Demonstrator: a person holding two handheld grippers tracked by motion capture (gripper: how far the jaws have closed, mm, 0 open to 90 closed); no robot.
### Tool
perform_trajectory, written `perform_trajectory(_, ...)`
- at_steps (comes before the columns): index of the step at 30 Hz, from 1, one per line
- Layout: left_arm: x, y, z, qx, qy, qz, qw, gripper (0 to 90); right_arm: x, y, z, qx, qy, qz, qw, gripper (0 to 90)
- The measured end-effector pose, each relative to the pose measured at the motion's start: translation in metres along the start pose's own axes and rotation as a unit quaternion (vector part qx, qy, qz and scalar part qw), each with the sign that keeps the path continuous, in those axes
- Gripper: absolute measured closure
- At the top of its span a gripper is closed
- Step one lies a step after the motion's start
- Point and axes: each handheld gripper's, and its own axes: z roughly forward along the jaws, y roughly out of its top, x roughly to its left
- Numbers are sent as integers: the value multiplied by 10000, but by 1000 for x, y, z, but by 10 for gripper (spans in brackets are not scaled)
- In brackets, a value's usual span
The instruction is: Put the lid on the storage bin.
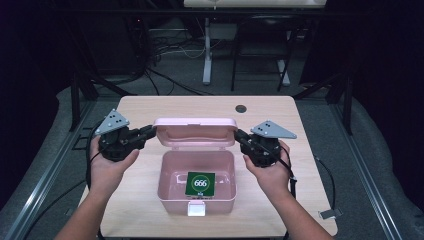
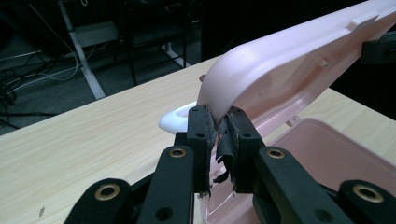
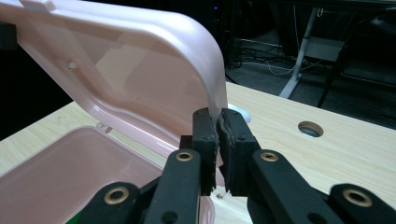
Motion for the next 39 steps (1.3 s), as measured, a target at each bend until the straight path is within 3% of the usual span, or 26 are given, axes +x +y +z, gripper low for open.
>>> perform_trajectory(39, -15, -20, -21, 18, -260, 48, 9996, 797, 5, -9, -22, 81, 431, 147, 9989, 792)
